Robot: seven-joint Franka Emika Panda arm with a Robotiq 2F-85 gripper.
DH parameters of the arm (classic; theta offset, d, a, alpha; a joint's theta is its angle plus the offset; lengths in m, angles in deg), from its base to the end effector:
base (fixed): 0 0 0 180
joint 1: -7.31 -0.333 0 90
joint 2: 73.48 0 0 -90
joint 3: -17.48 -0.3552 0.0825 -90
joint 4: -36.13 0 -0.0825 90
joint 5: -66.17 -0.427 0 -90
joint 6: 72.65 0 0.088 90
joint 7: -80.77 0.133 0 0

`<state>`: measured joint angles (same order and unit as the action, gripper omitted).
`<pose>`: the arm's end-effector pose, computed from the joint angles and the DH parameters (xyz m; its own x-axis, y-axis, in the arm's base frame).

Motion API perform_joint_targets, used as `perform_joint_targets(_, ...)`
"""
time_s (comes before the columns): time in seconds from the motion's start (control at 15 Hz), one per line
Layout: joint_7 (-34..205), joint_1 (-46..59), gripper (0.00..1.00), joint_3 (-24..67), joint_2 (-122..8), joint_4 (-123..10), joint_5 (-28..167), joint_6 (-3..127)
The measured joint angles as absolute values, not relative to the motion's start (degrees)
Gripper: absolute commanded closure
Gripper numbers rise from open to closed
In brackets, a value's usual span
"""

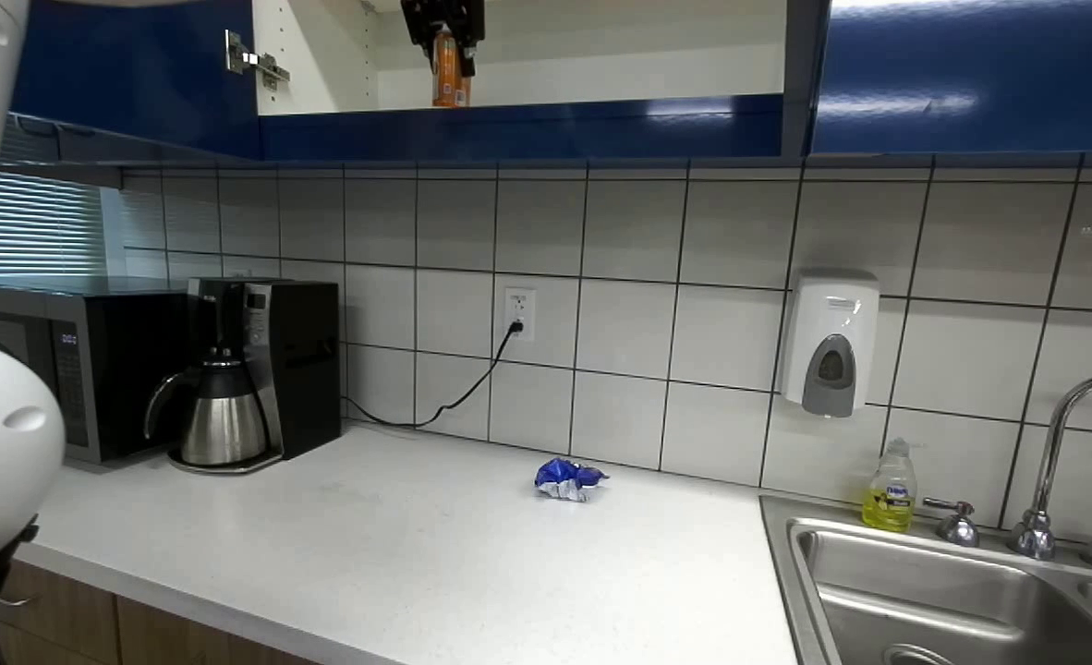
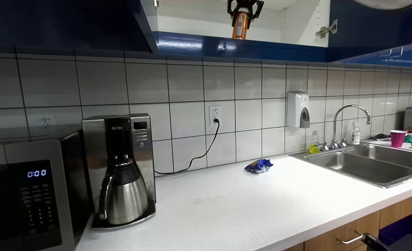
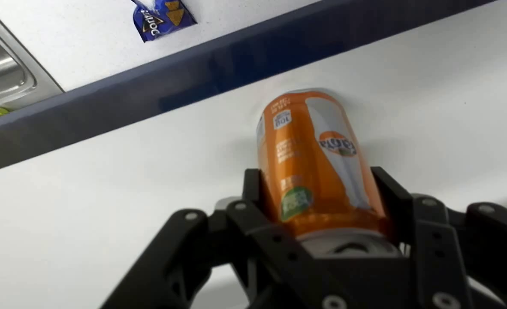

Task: Put the orange can inside the cabinet

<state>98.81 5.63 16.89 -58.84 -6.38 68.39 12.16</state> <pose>0.6230 0.0176 0.8799 0.8473 -0.2809 0.4507 -0.2568 -0.9596 -0.1153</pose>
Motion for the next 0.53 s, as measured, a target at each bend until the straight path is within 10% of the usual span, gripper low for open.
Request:
perform_joint_targets(0.07, 98.9, 5.6, 0.1, 16.9, -58.1, -5.4, 68.5, 12.2)
perform_joint_targets(0.53, 100.3, 5.6, 0.0, 17.3, -53.0, -2.4, 68.5, 11.7)
